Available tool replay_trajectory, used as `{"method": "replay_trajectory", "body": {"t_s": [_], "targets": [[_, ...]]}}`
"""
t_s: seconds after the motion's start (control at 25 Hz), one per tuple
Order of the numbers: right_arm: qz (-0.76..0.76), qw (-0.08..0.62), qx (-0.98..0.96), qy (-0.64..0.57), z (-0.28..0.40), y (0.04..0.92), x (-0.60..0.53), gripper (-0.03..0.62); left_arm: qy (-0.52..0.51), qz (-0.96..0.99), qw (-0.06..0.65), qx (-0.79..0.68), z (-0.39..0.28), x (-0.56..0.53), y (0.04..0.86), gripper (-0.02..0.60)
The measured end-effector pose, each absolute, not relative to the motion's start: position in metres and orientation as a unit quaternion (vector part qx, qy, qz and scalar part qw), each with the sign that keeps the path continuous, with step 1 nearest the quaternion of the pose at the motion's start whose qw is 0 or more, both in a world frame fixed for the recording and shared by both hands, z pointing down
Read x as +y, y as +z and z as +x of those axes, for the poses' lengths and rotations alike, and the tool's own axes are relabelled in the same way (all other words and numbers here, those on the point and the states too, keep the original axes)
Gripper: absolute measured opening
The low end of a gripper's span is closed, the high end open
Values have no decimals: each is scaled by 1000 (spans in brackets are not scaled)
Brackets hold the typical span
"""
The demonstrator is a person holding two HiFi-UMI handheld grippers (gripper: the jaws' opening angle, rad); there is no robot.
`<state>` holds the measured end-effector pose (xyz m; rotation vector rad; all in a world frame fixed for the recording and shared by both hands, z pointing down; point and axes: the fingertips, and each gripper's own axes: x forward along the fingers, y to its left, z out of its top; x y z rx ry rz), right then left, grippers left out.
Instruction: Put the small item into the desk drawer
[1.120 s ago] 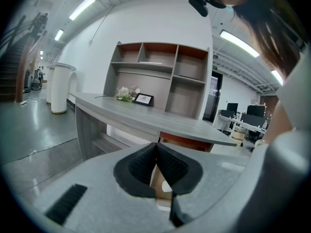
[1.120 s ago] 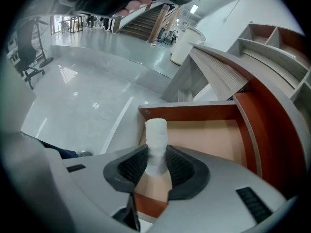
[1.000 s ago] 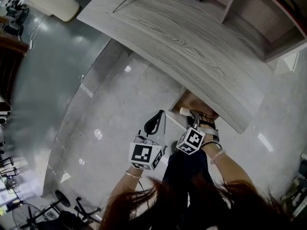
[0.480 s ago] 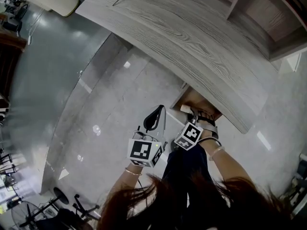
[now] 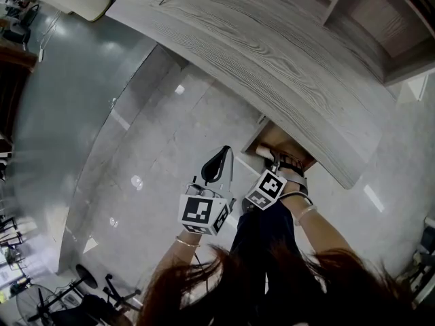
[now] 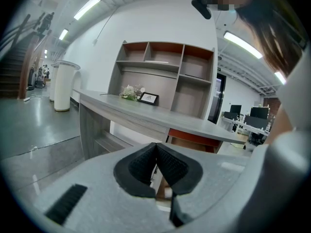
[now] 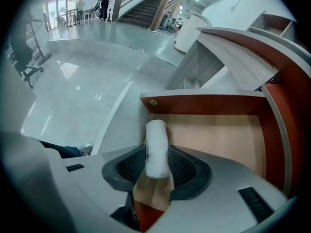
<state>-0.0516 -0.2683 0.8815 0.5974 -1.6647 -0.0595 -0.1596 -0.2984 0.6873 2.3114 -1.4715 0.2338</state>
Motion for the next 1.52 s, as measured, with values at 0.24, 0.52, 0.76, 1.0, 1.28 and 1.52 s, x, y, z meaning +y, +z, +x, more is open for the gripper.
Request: {"method": "replay_trajectory", "body": {"t_s": [0.24, 0.52, 0.76, 1.0, 1.28, 1.52], "targets": [[264, 625, -734, -12, -52, 879, -267, 161, 87, 823, 195, -526, -160, -298, 688, 15], [266, 609, -748, 5, -54, 871, -257, 166, 89, 819, 195, -532, -160, -299, 680, 15], [277, 594, -755, 15, -53, 855, -257, 164, 93, 819, 191, -533, -156, -298, 672, 15], [290, 574, -766, 23, -55, 832, -258, 156, 94, 816, 192, -537, -155, -296, 661, 15], [306, 557, -772, 29, -58, 800, -263, 135, 96, 812, 190, -544, -159, -296, 639, 15], [314, 537, -782, 41, -66, 765, -255, 110, 97, 811, 181, -547, -162, -291, 614, 15]]}}
